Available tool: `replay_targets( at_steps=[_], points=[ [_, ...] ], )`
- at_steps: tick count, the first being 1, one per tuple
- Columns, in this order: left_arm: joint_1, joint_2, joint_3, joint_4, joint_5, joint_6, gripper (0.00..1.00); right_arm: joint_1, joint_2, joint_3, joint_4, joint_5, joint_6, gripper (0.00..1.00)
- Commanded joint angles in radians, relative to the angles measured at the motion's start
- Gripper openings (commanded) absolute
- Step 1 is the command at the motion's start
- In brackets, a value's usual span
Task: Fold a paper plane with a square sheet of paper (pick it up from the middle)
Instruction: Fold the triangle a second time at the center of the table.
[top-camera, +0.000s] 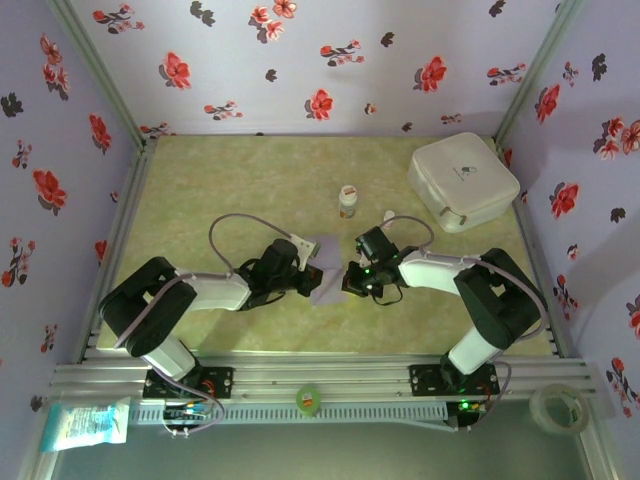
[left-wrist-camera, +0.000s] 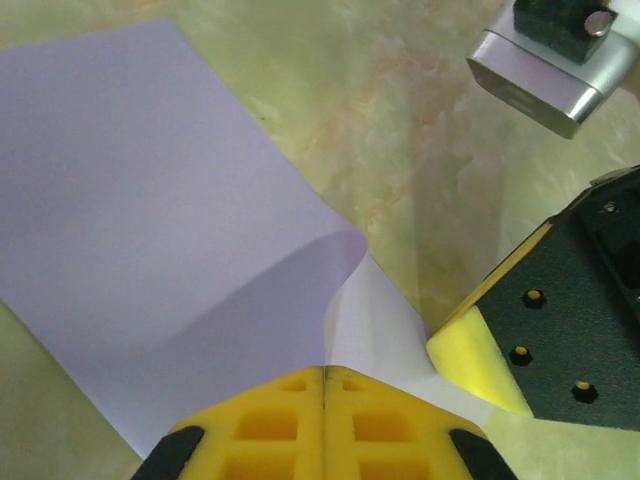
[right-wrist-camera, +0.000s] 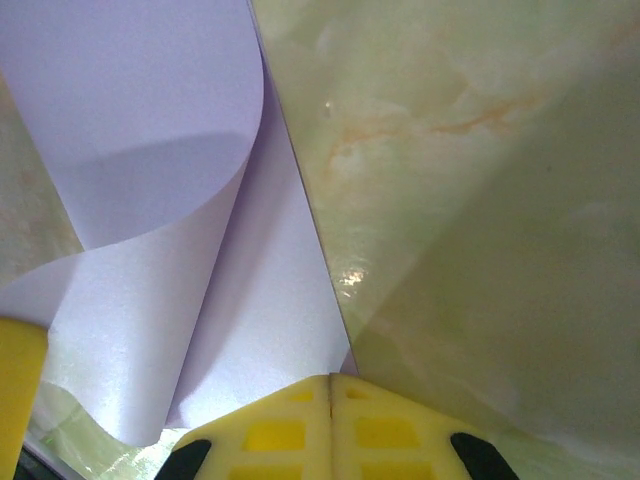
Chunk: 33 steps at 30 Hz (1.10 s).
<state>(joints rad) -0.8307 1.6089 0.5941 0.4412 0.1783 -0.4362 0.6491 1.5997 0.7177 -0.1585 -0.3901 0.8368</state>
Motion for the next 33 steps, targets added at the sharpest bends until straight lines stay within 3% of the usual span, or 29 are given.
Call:
replay_targets(
  at_steps=[1,19,33],
  points=[
    [0.013,0.025,-0.018,0.03,-0.015,0.004,0.0,0.007,0.025,0.005,-0.07,0.055,-0.017,0.0],
    [0.014,0.078,0.0,0.036,-0.065,0.048,0.0,0.007,0.031,0.023,-0.098,0.064,-0.035,0.0],
    [0.014,0.091,-0.002,0.044,-0.05,0.028,0.0,0.029,-0.02,0.065,-0.014,-0.059,-0.043,0.04]
  ],
)
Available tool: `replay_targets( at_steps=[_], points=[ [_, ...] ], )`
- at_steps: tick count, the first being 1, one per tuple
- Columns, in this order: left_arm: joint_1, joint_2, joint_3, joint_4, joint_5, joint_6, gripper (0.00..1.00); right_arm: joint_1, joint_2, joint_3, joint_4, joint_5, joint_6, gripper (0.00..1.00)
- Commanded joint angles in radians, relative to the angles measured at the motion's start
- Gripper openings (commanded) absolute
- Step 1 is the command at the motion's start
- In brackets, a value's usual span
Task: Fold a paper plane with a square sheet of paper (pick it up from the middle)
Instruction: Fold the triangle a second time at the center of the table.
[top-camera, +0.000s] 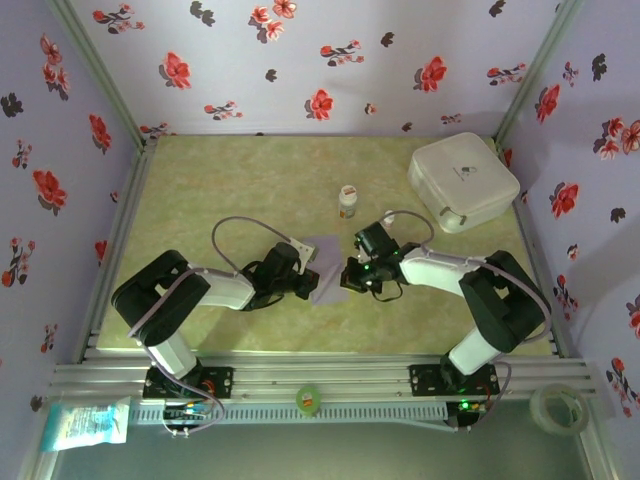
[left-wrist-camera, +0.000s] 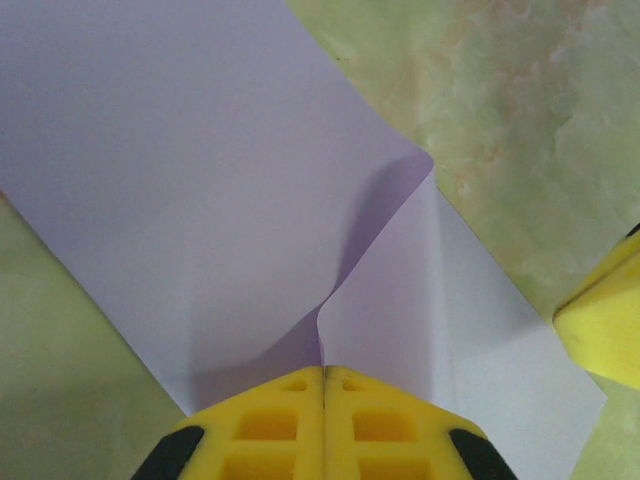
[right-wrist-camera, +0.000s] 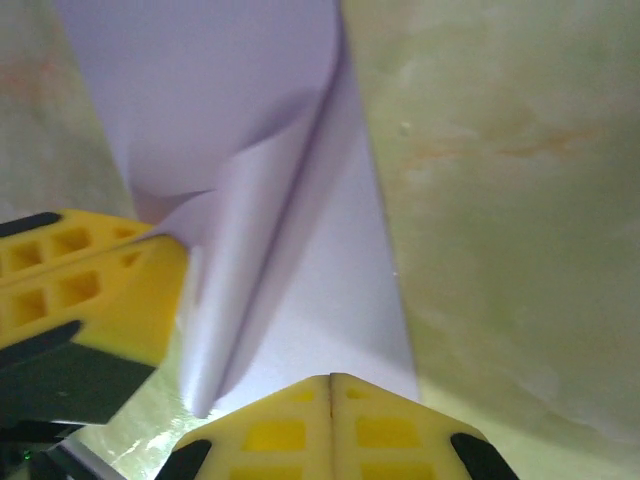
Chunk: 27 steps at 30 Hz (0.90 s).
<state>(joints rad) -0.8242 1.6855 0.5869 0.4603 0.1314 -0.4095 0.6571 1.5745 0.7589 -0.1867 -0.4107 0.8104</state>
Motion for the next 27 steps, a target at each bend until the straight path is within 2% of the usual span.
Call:
replay_targets(
  at_steps=[1,8,14,27],
  points=[
    [0.008,0.014,0.005,0.024,-0.001,0.003,0.0,0.027,0.017,0.029,0.015,-0.035,-0.012,0.03],
    [0.008,0.009,0.007,0.021,0.001,0.008,0.0,0.038,0.093,0.034,0.0,0.001,-0.009,0.01],
    [0.011,-0.017,0.011,0.007,0.001,0.027,0.0,0.036,0.113,0.051,-0.124,0.054,-0.083,0.0],
    [0.023,-0.015,0.019,0.011,-0.009,0.046,0.01,0.036,0.126,0.068,-0.136,0.047,-0.099,0.0]
  ],
)
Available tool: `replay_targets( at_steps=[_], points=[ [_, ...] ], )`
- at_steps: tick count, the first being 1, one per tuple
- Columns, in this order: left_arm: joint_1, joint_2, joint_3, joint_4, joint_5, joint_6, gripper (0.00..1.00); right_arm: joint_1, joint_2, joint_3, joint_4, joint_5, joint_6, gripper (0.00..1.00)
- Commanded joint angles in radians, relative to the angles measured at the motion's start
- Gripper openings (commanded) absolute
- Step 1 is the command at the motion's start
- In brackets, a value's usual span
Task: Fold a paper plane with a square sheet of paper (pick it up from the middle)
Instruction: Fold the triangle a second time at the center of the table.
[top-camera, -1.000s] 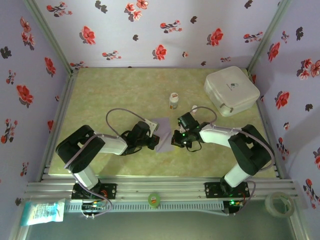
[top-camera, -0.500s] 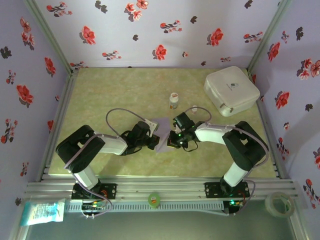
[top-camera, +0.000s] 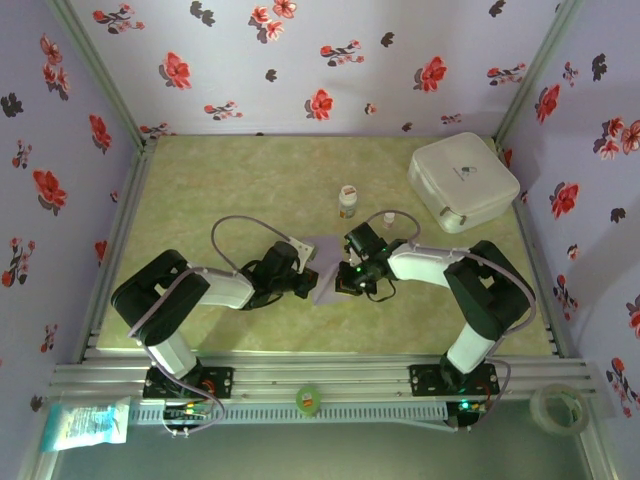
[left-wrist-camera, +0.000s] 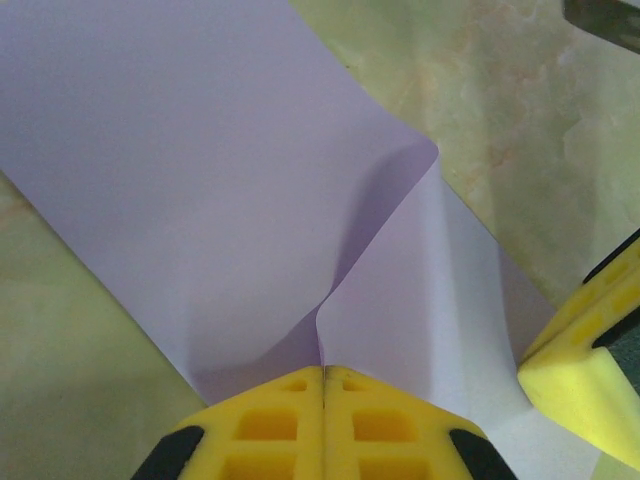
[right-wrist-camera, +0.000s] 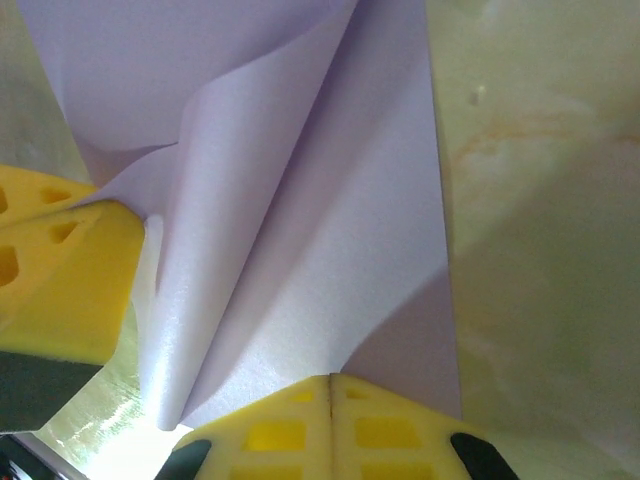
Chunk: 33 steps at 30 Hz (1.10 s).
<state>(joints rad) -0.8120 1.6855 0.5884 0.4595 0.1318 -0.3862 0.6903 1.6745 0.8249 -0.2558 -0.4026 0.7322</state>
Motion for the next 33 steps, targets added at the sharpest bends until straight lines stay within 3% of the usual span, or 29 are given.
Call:
replay_targets(
  at_steps=[1,17,33],
  points=[
    [0.012,-0.017,0.019,0.013,-0.005,0.024,0.01,0.003,0.027,0.001,-0.066,0.038,-0.02,0.0],
    [0.013,0.014,0.007,0.083,0.025,0.035,0.02,0.003,0.036,0.005,-0.059,0.034,-0.016,0.0],
    [0.016,0.021,0.014,0.015,0.015,0.023,0.02,0.003,0.03,0.008,-0.063,0.036,-0.019,0.0]
  ],
)
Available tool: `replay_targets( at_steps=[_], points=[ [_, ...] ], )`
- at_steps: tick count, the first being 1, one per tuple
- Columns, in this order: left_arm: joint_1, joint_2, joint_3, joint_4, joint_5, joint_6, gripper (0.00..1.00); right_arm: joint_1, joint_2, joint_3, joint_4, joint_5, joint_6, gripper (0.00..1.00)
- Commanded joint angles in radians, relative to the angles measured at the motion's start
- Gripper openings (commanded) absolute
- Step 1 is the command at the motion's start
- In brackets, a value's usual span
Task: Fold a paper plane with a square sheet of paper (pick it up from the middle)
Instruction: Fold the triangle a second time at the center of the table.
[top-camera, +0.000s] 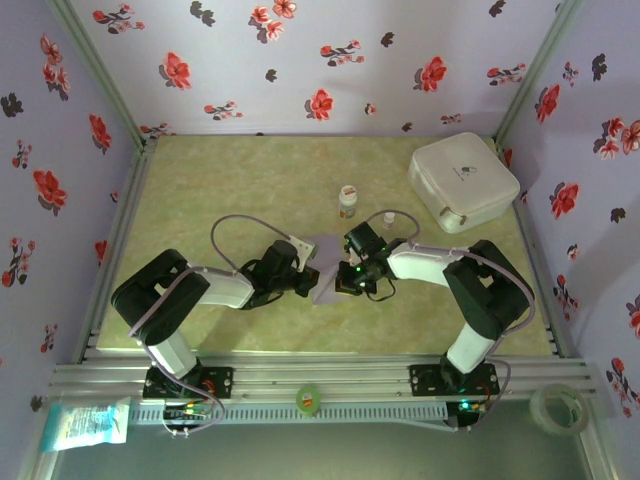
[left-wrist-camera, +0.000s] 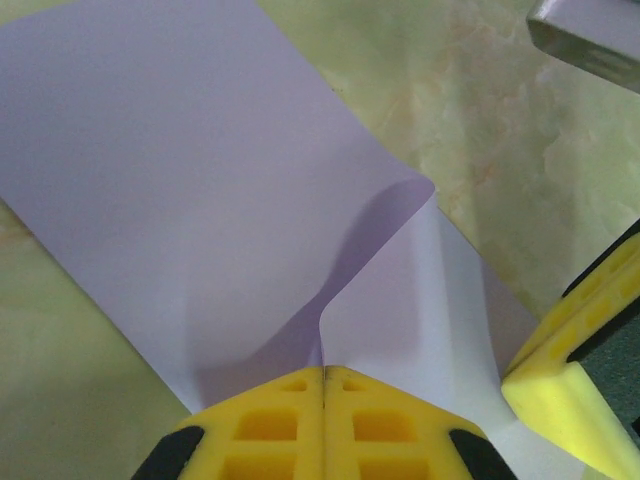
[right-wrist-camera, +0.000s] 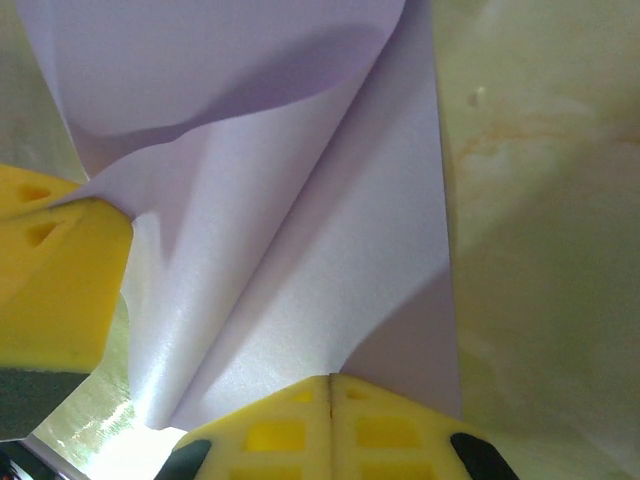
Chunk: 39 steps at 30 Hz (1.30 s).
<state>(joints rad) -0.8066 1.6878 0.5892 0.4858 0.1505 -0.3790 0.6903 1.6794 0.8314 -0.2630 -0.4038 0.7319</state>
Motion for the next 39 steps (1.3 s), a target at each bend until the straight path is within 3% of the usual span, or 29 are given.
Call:
replay_targets(
  at_steps=[1,31,39],
  points=[
    [0.013,0.025,0.013,-0.011,-0.004,0.015,0.02,0.003,0.026,0.001,-0.057,0.037,-0.019,0.0],
    [0.019,0.042,-0.015,0.034,-0.02,0.0,0.02,0.003,0.028,0.004,-0.056,0.04,-0.017,0.0],
    [0.02,0.042,-0.029,0.031,-0.02,-0.012,0.0,0.002,0.008,0.023,-0.025,0.04,0.01,0.04]
  ],
)
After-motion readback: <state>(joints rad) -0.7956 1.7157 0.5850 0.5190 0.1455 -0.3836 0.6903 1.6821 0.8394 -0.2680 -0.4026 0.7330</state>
